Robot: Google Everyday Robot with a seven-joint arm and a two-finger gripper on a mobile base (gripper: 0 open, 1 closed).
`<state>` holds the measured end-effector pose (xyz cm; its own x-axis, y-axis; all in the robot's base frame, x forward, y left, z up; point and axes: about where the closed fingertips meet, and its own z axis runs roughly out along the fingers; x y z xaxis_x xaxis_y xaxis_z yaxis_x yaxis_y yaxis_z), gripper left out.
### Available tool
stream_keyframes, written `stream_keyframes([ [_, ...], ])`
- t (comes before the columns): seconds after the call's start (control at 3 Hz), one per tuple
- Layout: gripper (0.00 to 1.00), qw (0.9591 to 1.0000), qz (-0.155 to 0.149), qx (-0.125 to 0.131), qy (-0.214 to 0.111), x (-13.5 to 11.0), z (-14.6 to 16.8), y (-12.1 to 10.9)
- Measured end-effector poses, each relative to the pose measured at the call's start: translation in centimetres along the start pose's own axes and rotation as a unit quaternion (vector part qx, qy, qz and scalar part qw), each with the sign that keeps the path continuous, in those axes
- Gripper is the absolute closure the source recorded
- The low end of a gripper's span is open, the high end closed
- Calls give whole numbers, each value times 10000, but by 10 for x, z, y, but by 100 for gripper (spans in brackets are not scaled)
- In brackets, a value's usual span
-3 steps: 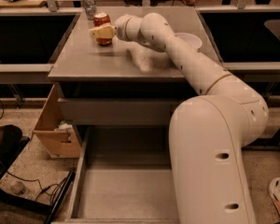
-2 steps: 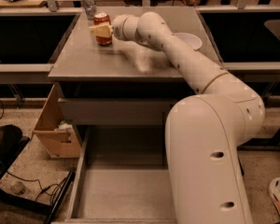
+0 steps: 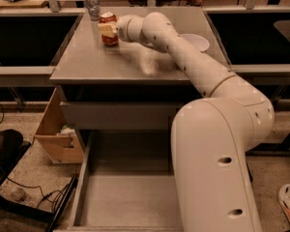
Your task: Place coke can into middle drawer
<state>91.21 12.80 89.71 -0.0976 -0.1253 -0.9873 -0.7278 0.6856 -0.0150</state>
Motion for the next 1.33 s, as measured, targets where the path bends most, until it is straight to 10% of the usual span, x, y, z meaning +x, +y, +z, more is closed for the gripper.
stream_keyframes([
  [0.33, 94, 10000, 0, 0, 0, 0, 0, 0],
  [1.33, 100, 9992, -317, 258, -48, -58, -57, 9],
])
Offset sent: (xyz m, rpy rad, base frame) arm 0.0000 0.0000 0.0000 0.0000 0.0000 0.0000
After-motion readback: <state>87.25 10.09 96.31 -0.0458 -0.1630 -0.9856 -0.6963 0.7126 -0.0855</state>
